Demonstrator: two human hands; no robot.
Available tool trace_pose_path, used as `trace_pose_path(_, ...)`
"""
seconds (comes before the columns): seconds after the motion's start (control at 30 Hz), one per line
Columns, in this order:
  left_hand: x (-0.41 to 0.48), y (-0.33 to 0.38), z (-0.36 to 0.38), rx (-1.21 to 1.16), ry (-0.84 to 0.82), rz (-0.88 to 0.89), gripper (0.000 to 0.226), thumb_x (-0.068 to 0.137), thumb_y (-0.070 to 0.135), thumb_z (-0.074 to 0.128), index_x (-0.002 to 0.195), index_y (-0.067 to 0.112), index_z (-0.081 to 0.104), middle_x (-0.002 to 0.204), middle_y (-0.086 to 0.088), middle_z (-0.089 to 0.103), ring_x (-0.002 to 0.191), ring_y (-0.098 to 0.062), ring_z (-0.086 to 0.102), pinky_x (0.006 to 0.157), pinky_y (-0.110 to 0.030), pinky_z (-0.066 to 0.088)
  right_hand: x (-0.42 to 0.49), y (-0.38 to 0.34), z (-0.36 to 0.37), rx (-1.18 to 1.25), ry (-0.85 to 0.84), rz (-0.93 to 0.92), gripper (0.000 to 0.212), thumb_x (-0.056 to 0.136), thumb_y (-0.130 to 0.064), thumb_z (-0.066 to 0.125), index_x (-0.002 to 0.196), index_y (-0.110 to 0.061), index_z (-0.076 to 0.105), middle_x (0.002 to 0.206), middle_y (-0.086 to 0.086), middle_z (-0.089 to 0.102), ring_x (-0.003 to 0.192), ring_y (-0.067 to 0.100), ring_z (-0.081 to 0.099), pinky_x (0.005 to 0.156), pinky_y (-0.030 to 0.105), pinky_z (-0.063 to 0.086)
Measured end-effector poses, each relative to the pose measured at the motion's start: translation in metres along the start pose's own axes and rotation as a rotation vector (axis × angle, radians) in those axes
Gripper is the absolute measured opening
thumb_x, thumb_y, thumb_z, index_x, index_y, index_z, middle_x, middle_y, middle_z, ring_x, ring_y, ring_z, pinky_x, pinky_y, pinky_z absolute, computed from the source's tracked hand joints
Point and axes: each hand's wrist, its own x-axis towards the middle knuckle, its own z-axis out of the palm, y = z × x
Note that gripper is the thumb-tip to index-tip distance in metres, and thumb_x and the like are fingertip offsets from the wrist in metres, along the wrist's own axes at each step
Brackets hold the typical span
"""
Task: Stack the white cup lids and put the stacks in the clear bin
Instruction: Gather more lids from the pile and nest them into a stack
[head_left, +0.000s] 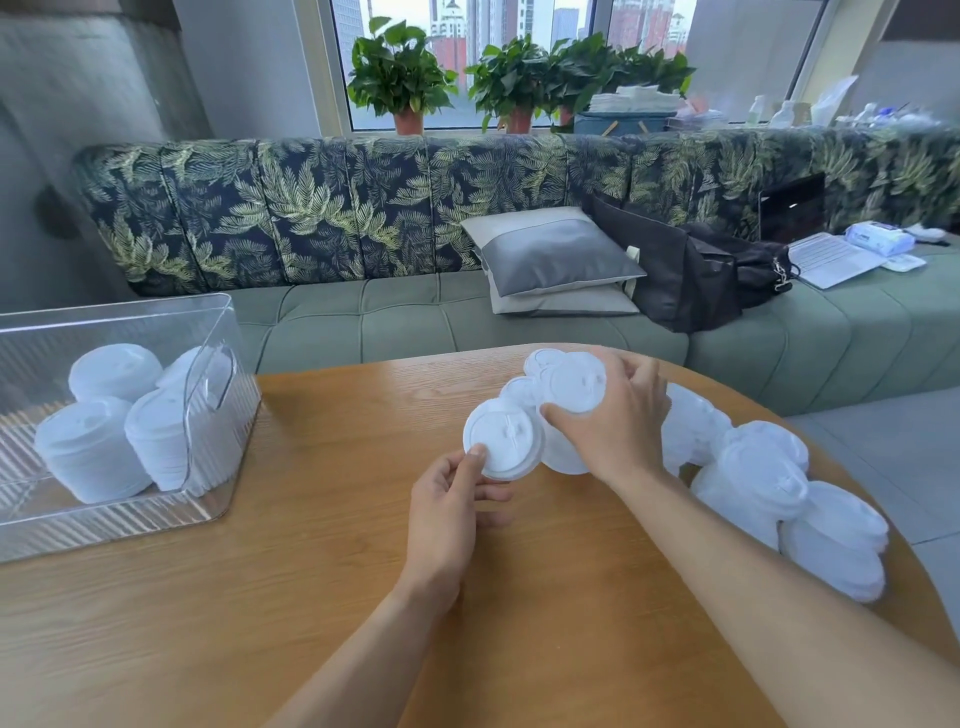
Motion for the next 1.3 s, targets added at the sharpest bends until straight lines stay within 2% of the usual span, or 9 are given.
trace_pose_path(0.13, -0.021, 0.002, -0.039, -0.038, 0.027, 0.010, 0.037, 0.092, 0.041, 0.070, 0.103, 0.006, 0.070, 0.073, -0.006, 0.072, 0.073, -0.023, 0.073, 0.059, -0.038, 0.061, -0.038, -0.001, 0.002, 0.321, -0.126, -0.031, 0.082, 0.076, -0.021, 0.087, 0.145, -0.039, 0.046, 0.135, -0.002, 0.049, 0.110, 0.003, 0.046, 0.090, 0.016, 0.036)
trace_pose_path(0.3, -0.049, 0.009, -0.085, -0.041, 0.095, 0.040, 0.035, 0.089, 0.041, 0.070, 0.097, 0.007, 0.069, 0.070, -0.005, 0.070, 0.070, -0.021, 0.072, 0.056, -0.035, 0.059, -0.094, -0.016, 0.015, 0.499, -0.246, 0.052, 0.081, 0.071, -0.016, 0.091, 0.136, -0.041, 0.051, 0.124, -0.017, 0.062, 0.111, 0.006, 0.059, 0.088, 0.011, 0.045)
trace_pose_path(0.47, -0.086, 0.014, -0.116, -0.013, 0.124, 0.046, 0.022, 0.103, 0.028, 0.064, 0.098, 0.007, 0.069, 0.071, -0.004, 0.071, 0.070, -0.019, 0.071, 0.058, -0.035, 0.061, -0.149, -0.039, 0.030, 0.709, -0.410, 0.170, 0.076, 0.060, -0.020, 0.095, 0.119, -0.043, 0.053, 0.119, -0.013, 0.067, 0.109, 0.009, 0.065, 0.089, 0.026, 0.053)
trace_pose_path(0.63, -0.121, 0.020, -0.139, -0.012, 0.155, 0.034, 0.023, 0.104, 0.024, 0.062, 0.102, 0.003, 0.068, 0.073, -0.010, 0.072, 0.070, -0.021, 0.071, 0.057, -0.033, 0.059, -0.188, -0.066, 0.031, 0.811, -0.501, 0.244, 0.084, 0.044, -0.035, 0.093, 0.119, -0.042, 0.055, 0.116, -0.009, 0.071, 0.106, 0.010, 0.069, 0.081, 0.021, 0.054)
trace_pose_path(0.83, -0.153, 0.024, -0.150, 0.008, 0.159, 0.022, 0.029, 0.106, 0.027, 0.059, 0.106, -0.001, 0.068, 0.079, -0.012, 0.074, 0.070, -0.024, 0.072, 0.058, -0.035, 0.060, -0.219, -0.077, 0.020, 0.865, -0.629, 0.299, 0.081, 0.057, -0.013, 0.096, 0.124, -0.041, 0.059, 0.114, -0.011, 0.073, 0.099, -0.002, 0.070, 0.079, 0.016, 0.055)
trace_pose_path(0.97, -0.163, 0.025, -0.151, 0.012, 0.170, 0.028, 0.030, 0.104, 0.028, 0.063, 0.106, -0.001, 0.071, 0.084, -0.014, 0.075, 0.072, -0.026, 0.071, 0.061, -0.038, 0.062, -0.227, -0.081, 0.010, 1.012, -0.654, 0.406, 0.079, 0.063, -0.003, 0.090, 0.132, -0.027, 0.059, 0.125, 0.001, 0.073, 0.116, 0.015, 0.069, 0.101, 0.036, 0.056)
trace_pose_path(1.03, -0.165, 0.025, -0.148, 0.011, 0.184, 0.033, 0.029, 0.102, 0.027, 0.065, 0.105, -0.001, 0.072, 0.085, -0.013, 0.074, 0.071, -0.025, 0.070, 0.061, -0.037, 0.062, -0.228, -0.080, 0.008, 1.158, -0.634, 0.517, 0.059, 0.082, 0.001, 0.079, 0.134, -0.017, 0.059, 0.126, 0.008, 0.072, 0.115, 0.023, 0.069, 0.105, 0.043, 0.054)
trace_pose_path(1.13, -0.165, 0.025, -0.146, 0.021, 0.198, 0.042, 0.028, 0.101, 0.026, 0.067, 0.103, -0.001, 0.074, 0.083, -0.007, 0.074, 0.068, -0.022, 0.068, 0.060, -0.035, 0.062, -0.226, -0.077, 0.005, 1.327, -0.629, 0.630, 0.023, 0.098, -0.017, 0.067, 0.120, -0.010, 0.068, 0.110, 0.008, 0.073, 0.104, 0.021, 0.069, 0.096, 0.039, 0.055)
trace_pose_path(1.3, -0.166, 0.023, -0.146, 0.056, 0.193, 0.063, 0.024, 0.101, 0.028, 0.068, 0.097, 0.007, 0.080, 0.080, -0.006, 0.074, 0.066, -0.019, 0.066, 0.059, -0.034, 0.062, -0.225, -0.074, 0.005, 1.386, -0.610, 0.691, 0.025, 0.102, -0.006, 0.055, 0.126, -0.008, 0.065, 0.109, 0.011, 0.077, 0.099, 0.023, 0.072, 0.082, 0.036, 0.059)
